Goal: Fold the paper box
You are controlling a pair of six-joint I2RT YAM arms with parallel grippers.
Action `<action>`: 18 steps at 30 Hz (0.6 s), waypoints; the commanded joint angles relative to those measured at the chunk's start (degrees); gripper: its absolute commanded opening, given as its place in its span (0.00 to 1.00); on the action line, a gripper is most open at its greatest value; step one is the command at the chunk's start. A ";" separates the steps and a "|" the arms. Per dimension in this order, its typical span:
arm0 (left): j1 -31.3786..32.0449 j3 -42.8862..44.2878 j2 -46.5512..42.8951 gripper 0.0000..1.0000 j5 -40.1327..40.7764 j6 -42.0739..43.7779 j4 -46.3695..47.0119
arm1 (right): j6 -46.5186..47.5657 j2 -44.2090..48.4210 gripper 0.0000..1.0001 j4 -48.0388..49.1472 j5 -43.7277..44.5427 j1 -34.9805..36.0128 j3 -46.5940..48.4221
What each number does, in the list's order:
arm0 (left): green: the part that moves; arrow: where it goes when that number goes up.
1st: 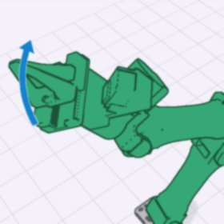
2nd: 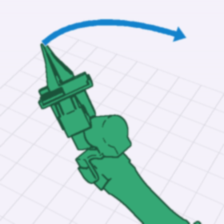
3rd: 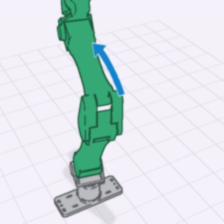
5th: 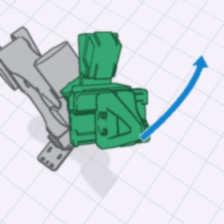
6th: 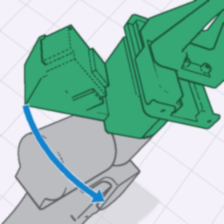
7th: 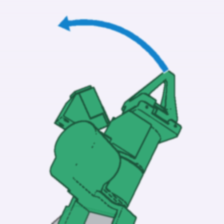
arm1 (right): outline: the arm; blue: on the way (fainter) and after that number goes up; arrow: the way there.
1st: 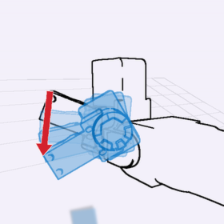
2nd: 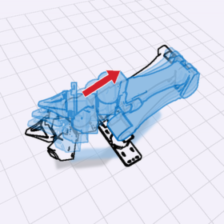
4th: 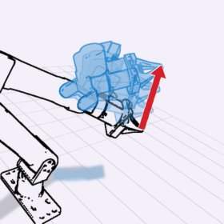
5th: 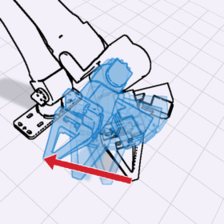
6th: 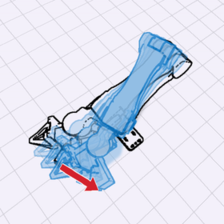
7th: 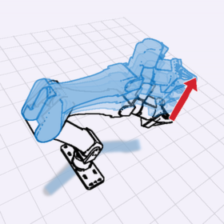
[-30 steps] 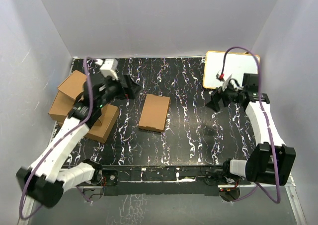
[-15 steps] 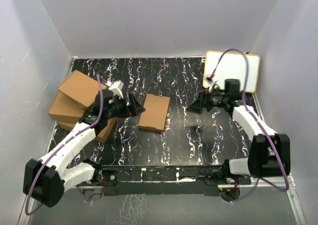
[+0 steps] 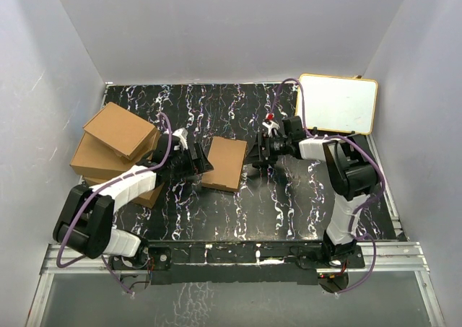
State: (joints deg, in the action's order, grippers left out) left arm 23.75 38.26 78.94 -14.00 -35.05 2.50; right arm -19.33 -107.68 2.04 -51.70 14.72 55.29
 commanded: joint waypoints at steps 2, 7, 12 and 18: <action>0.17 0.93 1.21 0.89 -1.27 -1.25 5.41 | -8.74 -4.11 0.73 7.68 -2.84 1.60 4.68; 0.20 -0.57 1.67 0.90 -1.25 -2.49 6.99 | -12.05 -7.66 0.64 7.64 -2.60 2.33 5.52; 0.16 -1.45 1.84 0.90 -1.98 -4.12 8.94 | -12.04 -8.42 0.38 6.24 1.23 1.52 4.73; -0.01 -2.59 2.74 0.94 -3.64 -8.47 12.20 | -11.71 -9.92 0.31 6.29 -1.07 -1.10 4.01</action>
State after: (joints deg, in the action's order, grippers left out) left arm 23.75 36.51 81.30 -15.51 -39.97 11.05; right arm -31.03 -115.83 7.16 -53.10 15.64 59.35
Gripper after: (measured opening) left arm 0.929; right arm 0.327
